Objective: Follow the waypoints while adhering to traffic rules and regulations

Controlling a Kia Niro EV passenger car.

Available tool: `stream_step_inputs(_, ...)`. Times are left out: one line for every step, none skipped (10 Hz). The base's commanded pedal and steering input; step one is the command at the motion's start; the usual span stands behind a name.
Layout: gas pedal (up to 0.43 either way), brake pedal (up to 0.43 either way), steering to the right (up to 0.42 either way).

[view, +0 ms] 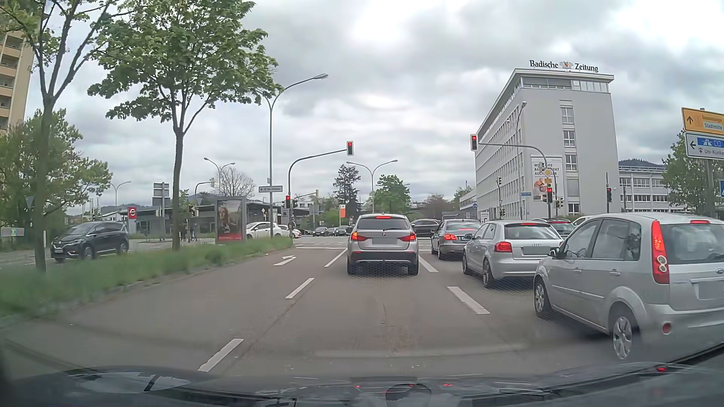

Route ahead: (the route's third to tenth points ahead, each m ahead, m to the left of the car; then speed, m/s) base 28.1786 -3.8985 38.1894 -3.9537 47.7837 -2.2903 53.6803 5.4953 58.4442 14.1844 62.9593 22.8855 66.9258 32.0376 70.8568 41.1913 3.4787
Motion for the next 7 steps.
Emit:
stream_step_inputs(0.000,0.122,-0.002)
stream_step_inputs(0.000,0.134,-0.001)
stream_step_inputs(0.000,0.146,0.000)
stream_step_inputs(0.000,0.146,0.000)
stream_step_inputs(0.000,0.152,0.000)
stream_step_inputs(0.000,0.159,0.000)
stream_step_inputs(0.000,0.159,0.000)
